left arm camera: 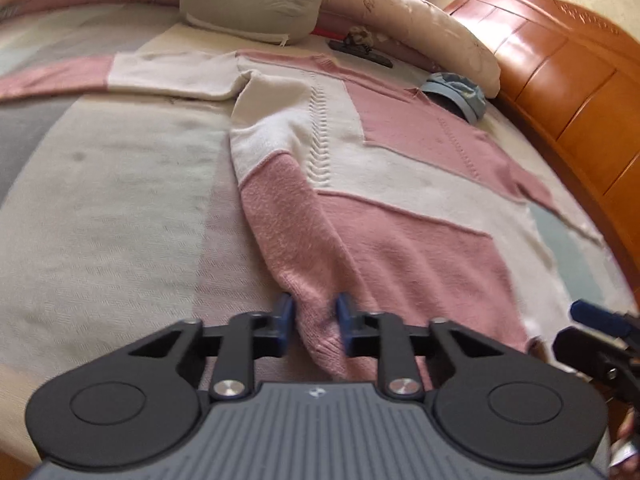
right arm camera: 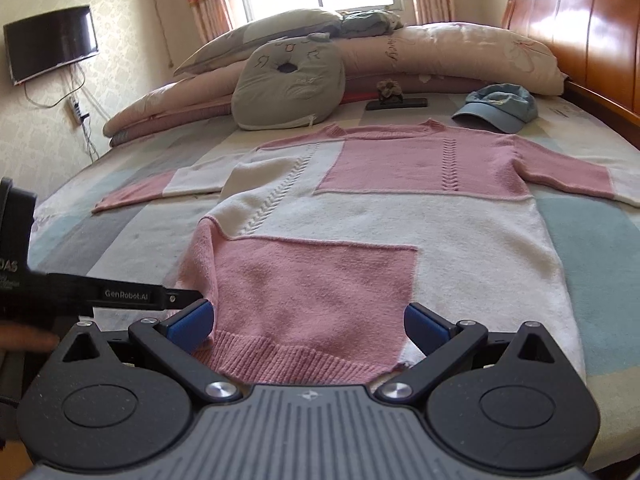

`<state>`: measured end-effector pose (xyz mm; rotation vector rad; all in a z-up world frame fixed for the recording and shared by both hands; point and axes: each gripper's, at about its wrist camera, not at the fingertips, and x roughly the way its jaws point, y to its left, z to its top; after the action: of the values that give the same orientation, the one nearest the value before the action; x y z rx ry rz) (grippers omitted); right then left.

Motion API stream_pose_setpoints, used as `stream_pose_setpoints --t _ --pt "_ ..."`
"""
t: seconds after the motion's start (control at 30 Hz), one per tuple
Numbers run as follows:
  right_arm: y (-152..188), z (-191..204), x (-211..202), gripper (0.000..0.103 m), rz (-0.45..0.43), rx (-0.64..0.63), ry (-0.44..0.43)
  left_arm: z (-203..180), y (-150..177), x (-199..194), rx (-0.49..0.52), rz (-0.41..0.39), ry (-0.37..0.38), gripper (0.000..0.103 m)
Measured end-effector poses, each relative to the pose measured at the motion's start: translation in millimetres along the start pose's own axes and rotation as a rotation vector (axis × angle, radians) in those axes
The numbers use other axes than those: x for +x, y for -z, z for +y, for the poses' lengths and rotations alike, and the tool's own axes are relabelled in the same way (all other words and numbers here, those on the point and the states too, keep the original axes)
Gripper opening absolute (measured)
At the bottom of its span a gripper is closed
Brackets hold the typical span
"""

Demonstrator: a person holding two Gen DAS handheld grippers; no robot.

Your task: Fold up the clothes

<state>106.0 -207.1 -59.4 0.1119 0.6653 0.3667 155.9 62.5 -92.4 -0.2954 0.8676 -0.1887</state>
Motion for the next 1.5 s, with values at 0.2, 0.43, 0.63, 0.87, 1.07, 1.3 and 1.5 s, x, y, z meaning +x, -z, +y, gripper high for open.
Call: stream_pose_setpoints --t 0.2,0.43,0.63,0.87,1.07,1.3,1.5 --pt "-1 -6 -6 0.103 -0.018 0.008 0.001 22 -7 -40 -0.027 -0.051 -0.051 0.010" --pt "-5 -16 -6 0.103 -0.017 0.020 0.024 70 -5 -60 -0.125 -0.016 -0.125 0.010" --pt "-11 -66 -32 0.103 -0.011 0.099 0.094 61 -8 -71 -0.059 -0.065 -0.068 0.030" --pt "3 -157 -46 0.103 0.066 0.317 0.087 19 3 -66 0.199 -0.030 0.044 0.053" --pt "17 -206 -33 0.103 0.110 0.550 -0.018 -11 23 -52 0.363 0.043 0.065 0.057" --pt "-2 -156 -21 0.103 0.091 0.375 0.004 -1 -12 -55 0.258 -0.023 0.098 0.063" --pt "-16 -106 -7 0.103 0.080 0.236 -0.005 33 -79 -35 0.136 -0.074 0.110 0.077"
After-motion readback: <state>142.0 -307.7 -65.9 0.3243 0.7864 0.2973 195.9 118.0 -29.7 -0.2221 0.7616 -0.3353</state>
